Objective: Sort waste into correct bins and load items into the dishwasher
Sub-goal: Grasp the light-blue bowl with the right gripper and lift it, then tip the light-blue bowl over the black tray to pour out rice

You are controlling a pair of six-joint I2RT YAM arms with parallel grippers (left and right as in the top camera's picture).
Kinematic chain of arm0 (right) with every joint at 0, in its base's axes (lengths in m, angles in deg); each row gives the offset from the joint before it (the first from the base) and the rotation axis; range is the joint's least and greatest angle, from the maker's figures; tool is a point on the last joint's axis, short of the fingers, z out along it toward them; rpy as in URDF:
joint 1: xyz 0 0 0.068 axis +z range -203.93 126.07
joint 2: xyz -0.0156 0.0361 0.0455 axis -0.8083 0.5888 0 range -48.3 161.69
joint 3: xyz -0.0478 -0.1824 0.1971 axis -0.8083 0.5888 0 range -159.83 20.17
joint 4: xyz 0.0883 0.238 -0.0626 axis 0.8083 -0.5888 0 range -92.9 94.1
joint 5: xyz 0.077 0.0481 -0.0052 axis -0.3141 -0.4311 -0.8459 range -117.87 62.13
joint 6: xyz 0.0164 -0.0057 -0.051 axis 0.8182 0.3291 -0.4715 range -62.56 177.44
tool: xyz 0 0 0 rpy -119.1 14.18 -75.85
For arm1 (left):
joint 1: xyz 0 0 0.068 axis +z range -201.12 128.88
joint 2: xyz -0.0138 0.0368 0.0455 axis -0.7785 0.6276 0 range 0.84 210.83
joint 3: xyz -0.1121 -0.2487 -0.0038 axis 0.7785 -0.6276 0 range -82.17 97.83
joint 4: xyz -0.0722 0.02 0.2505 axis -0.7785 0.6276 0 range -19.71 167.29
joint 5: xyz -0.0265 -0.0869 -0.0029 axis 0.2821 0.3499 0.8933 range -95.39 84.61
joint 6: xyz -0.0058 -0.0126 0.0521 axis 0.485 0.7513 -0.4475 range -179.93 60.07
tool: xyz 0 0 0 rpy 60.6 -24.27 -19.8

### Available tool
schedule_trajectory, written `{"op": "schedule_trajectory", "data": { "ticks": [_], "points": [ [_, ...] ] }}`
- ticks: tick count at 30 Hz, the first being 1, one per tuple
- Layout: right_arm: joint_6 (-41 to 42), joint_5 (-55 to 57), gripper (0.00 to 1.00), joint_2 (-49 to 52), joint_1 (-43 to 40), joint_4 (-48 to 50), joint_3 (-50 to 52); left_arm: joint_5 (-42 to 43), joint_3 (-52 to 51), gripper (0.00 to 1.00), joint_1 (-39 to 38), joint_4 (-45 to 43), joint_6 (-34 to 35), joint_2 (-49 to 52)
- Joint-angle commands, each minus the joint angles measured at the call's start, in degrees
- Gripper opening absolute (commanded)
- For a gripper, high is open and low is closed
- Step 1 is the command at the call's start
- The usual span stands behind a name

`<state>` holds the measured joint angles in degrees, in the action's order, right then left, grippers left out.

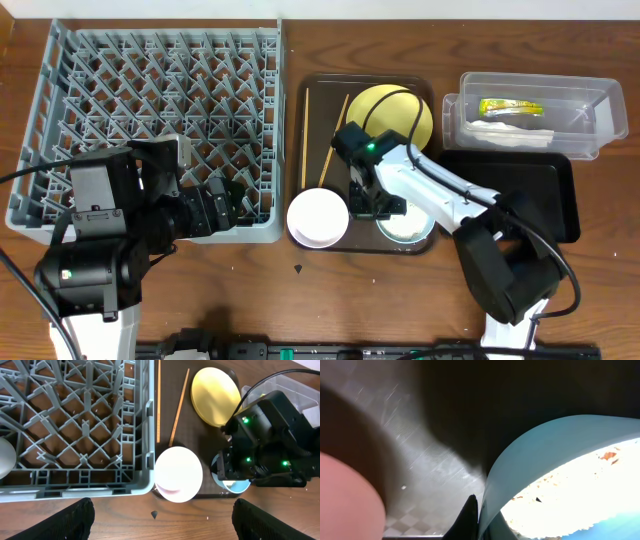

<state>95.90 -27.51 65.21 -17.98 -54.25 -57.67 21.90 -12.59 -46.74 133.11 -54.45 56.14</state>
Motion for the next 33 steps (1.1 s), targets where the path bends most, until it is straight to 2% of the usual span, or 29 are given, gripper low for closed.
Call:
{"op": "schedule_trajectory", "data": {
  "ticks": [1,5,8,10,14,21,23,26,30,33],
  "points": [
    [-2.3,1.6,0.01,-0.3,-1.6,0.7,0.0,0.3,0.3,0.88,-0.2,0.1,-1.2,0.0],
    [-7.3,-2.1,0.01,-2.7,-1.7,0.6,-0.4,0.3,0.3,0.88,-0.2,0.1,-1.2,0.0],
    [-12.5,-10.2,0.01,-9.8,-4.1,0.3,-0.7,0.1,0.3,0.89,-0.2,0.1,-1.4,0.0],
    [-12.9,-12.2,0.01,-13.8,-6.3,0.5,-0.7,0.1,0.3,0.93,-0.2,0.1,-1.4,0.0],
    [-15.6,-14.0,0.01,-20.9,-12.8,0.3,-0.7,0.1,0.3,1.00,-0.2,0.1,-1.4,0.0],
    [-27.2,-28.1,0.01,-23.6,-28.2,-0.6,0.9,0.1,0.3,1.00,-0.2,0.1,-1.4,0.0],
    [-29.5,-33.9,0.01,-23.5,-32.4,1.8,3.8,0.1,0.3,1.00,-0.2,0.1,-1.4,0.0],
    [-34.5,-48.3,0.01,-23.5,-38.4,7.1,9.6,0.1,0.3,1.00,-0.2,0.1,-1.4,0.0],
    [-39.0,-59.4,0.01,-23.5,-46.2,12.6,16.1,0.1,0.3,1.00,-0.2,0.1,-1.4,0.0],
    [-45.9,-71.1,0.01,-23.5,-52.0,14.3,19.6,0.1,0.3,1.00,-0.2,0.1,-1.4,0.0]
  ]
}}
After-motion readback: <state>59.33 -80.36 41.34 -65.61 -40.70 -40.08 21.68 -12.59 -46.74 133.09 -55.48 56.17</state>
